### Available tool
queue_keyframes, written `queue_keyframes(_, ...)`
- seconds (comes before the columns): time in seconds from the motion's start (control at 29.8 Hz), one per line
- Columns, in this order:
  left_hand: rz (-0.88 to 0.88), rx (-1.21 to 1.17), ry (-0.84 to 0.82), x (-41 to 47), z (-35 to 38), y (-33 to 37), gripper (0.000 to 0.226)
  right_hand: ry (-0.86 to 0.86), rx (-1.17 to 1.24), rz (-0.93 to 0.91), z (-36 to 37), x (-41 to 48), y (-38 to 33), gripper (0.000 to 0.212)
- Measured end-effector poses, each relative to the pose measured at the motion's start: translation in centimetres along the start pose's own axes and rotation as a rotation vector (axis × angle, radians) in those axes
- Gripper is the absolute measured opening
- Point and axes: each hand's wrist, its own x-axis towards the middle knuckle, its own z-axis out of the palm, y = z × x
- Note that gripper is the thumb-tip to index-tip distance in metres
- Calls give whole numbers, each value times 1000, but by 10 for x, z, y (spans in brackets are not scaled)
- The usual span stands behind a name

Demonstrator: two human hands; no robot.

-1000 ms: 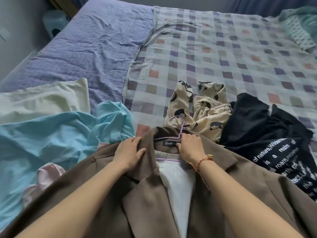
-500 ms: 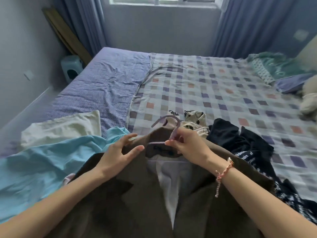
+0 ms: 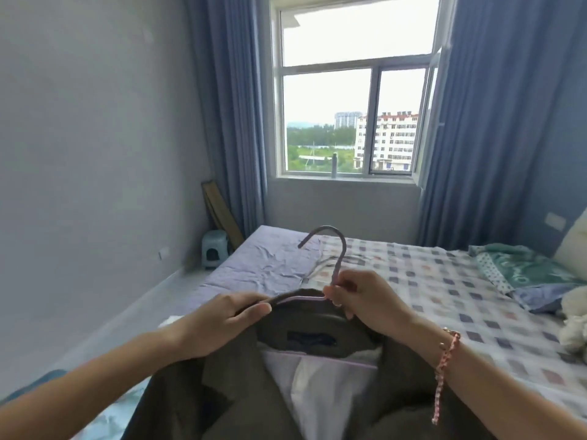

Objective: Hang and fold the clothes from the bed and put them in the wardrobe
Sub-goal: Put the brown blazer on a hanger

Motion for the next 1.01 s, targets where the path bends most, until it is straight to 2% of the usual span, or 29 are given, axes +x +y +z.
queue_keyframes(0.07, 1, 93, 75, -9, -27, 11, 77, 30, 3, -64, -16, 3, -32, 22)
queue_keyframes(0.1, -16, 158, 128, -19, -44, 23, 65, 33, 7, -104, -25, 1, -56, 22)
queue_keyframes(0.17, -37, 209, 231, -40, -73, 44, 26, 38, -18, -196, -37, -9, -100, 22)
queue_keyframes(0.2, -27, 244, 280, -56, -88, 58, 16, 52, -51, -236, -41, -18, -122, 23)
queue_keyframes(0.34, -3, 323, 464, -93, -116, 91, 18, 156, -85, -281, -46, -32, -164, 28)
queue_keyframes(0.54, -96, 389, 510, -192, -141, 105, 27, 150, -101, -311, -33, -68, -204, 21)
queue_keyframes(0.77, -309, 335, 330, -253, -168, 127, 30, -16, 23, -412, 4, -81, -248, 21)
queue_keyframes(0.81, -378, 317, 381, -274, -169, 126, 34, -85, 51, -464, 20, -81, -265, 21)
queue_keyframes(0.94, -459, 224, 558, -301, -166, 126, 45, -176, 109, -543, 42, -85, -295, 27)
queue_keyframes(1.01, -544, 222, 667, -321, -161, 134, 47, -277, 131, -591, 55, -87, -304, 26)
